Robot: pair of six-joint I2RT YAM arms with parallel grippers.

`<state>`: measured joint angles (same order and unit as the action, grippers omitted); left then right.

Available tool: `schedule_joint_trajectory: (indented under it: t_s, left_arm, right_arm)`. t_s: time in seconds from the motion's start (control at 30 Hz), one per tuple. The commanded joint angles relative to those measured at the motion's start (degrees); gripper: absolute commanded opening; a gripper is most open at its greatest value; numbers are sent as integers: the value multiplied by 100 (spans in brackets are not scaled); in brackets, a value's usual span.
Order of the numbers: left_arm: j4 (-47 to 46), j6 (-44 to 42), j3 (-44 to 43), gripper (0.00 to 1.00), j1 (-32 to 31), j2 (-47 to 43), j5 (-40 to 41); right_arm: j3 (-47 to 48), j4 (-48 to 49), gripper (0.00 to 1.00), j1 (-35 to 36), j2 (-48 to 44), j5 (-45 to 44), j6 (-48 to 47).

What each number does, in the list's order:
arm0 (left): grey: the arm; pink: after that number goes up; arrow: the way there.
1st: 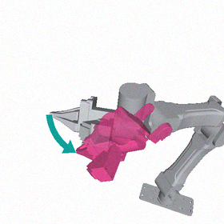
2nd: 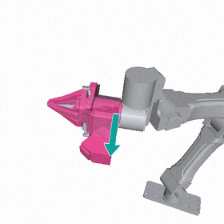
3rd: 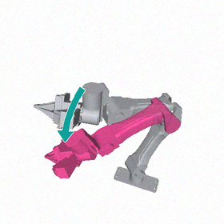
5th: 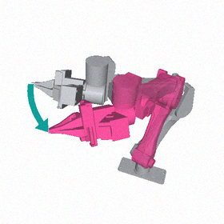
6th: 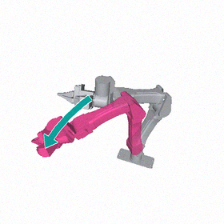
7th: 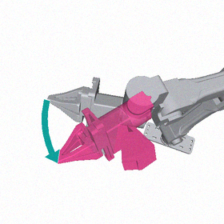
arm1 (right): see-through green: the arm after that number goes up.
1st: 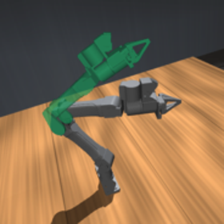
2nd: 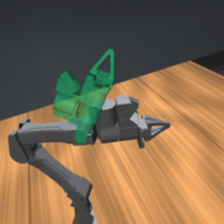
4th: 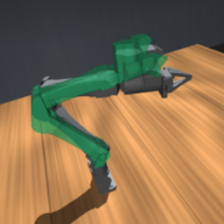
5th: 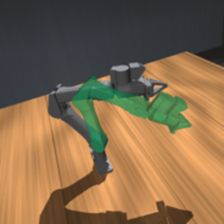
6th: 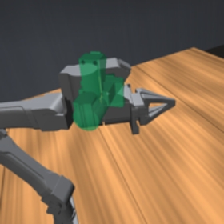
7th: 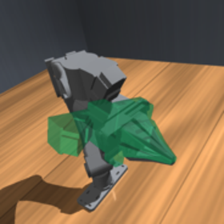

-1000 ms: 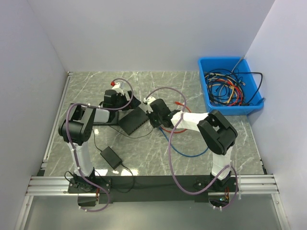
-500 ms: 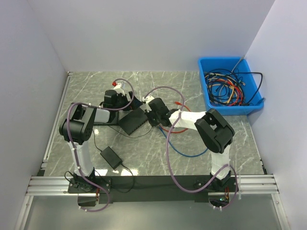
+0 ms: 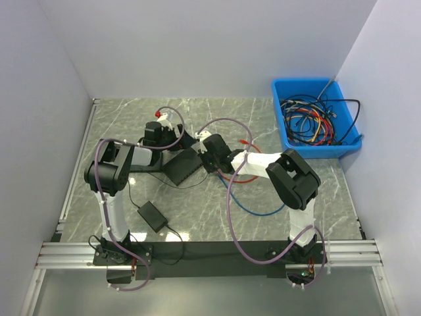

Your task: Insert the plug into the switch port

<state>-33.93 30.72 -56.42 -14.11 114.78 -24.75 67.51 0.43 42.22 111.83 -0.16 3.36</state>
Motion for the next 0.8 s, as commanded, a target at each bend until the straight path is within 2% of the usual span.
schedule_joint_trajectory:
  t_s: [0.0,0.77]
  left_arm:
    - [229,57,-237,91,-4,176,-100]
    - [774,-66,-712,90,-39,703,-240]
  right_arm:
    - [114,344,0,-12,-100,-28,34]
    - [0,652,0,-12,-170,-379,78]
